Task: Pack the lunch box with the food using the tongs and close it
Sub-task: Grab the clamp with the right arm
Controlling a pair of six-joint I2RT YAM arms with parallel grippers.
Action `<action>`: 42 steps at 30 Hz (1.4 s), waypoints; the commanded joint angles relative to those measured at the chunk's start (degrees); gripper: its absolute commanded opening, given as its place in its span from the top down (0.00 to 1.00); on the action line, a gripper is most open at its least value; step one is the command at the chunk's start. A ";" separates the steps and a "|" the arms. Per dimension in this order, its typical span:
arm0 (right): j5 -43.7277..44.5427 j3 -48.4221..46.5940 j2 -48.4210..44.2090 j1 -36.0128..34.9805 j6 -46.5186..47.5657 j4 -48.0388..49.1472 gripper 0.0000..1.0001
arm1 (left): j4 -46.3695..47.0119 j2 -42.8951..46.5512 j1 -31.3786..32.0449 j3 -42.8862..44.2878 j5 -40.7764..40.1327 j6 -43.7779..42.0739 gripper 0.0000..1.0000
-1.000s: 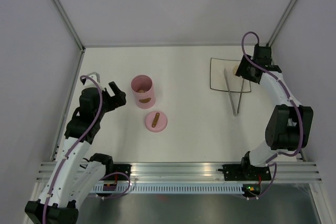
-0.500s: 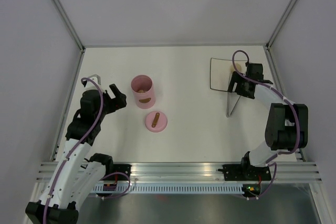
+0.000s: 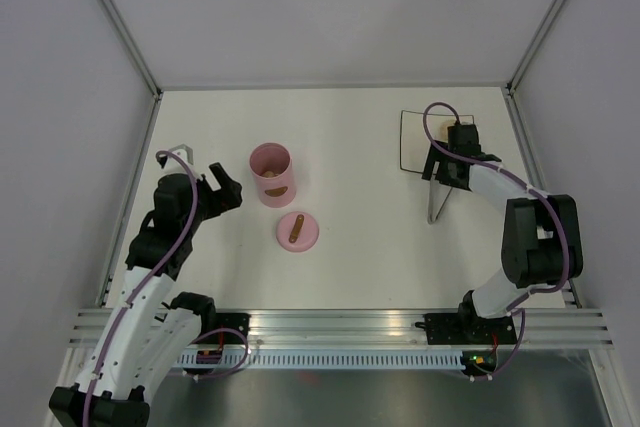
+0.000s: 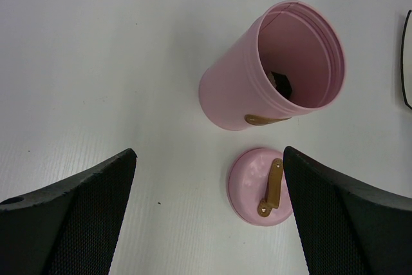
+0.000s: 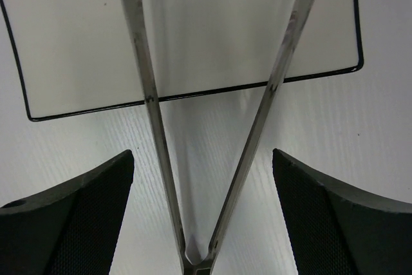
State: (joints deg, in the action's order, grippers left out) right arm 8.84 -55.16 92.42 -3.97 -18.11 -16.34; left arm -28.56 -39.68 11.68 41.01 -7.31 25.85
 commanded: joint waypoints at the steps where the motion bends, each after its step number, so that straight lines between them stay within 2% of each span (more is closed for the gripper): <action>1: 4.87 0.57 -0.75 0.45 -2.19 0.52 0.07 | 1.93 0.57 -0.26 -0.32 0.37 -1.15 0.00; 8: 5.05 3.03 -3.47 0.45 -3.42 0.86 0.06 | 2.54 -0.40 -0.34 -0.41 0.89 -0.71 0.00; 14: 2.23 4.88 -1.46 0.01 -5.27 4.29 0.07 | 2.72 -0.92 -0.26 -0.15 1.33 -0.88 0.00; 26: 4.78 4.97 2.76 -0.95 -5.09 6.32 0.09 | 3.15 -1.98 -0.26 -0.23 1.07 -0.88 0.00; 29: 5.66 4.09 3.81 -1.31 -5.01 6.06 0.12 | 3.33 -2.51 -0.34 -0.06 1.07 -1.15 0.00; 34: 6.89 2.77 3.82 -1.48 -4.92 4.30 0.30 | 3.51 -2.86 -0.26 -0.06 0.98 -1.15 0.00; 42: 2.42 -6.09 2.23 -1.48 -3.86 -4.40 0.39 | 4.03 -2.95 -0.26 -0.41 1.16 -0.97 0.00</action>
State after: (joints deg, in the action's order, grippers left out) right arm 12.99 -55.70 95.74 -5.15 -22.48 -17.69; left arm -27.00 -42.81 11.68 40.86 -6.92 25.85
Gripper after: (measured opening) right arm 0.622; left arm 0.993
